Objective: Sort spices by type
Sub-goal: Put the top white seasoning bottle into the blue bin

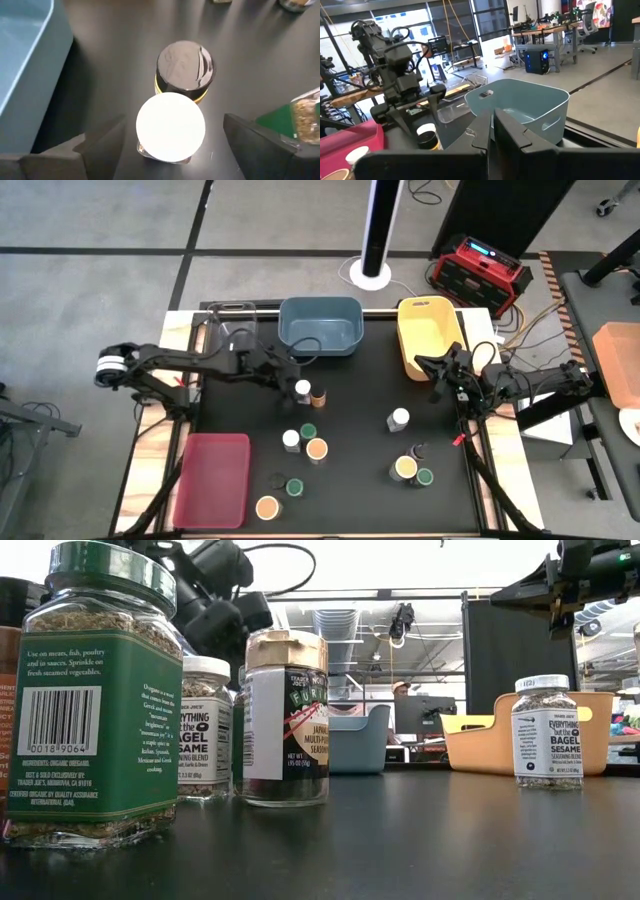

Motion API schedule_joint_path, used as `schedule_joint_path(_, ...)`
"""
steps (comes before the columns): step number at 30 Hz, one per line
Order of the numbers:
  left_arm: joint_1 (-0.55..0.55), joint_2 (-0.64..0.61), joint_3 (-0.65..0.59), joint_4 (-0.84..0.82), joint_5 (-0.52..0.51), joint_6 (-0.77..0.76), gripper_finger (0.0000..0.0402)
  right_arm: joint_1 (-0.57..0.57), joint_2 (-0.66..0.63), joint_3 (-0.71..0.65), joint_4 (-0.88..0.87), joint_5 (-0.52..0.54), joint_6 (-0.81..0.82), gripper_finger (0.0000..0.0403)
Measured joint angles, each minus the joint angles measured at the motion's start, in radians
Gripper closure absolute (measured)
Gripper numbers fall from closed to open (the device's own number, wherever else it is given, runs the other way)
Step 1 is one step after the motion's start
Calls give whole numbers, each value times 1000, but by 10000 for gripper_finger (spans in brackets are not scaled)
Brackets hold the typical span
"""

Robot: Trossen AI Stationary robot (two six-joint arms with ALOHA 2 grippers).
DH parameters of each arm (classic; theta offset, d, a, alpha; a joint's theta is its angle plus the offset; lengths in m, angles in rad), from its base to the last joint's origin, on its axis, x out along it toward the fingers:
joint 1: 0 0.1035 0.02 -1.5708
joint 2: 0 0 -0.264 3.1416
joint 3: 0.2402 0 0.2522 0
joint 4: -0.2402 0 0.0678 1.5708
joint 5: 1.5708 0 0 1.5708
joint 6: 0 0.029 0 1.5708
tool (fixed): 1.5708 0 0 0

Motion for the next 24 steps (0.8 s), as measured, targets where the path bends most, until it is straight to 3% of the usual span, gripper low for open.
schedule_joint_path(24, 0, 77, 0, 51, -62, 57, 94, 0, 0, 0, -1, 0, 0, 390)
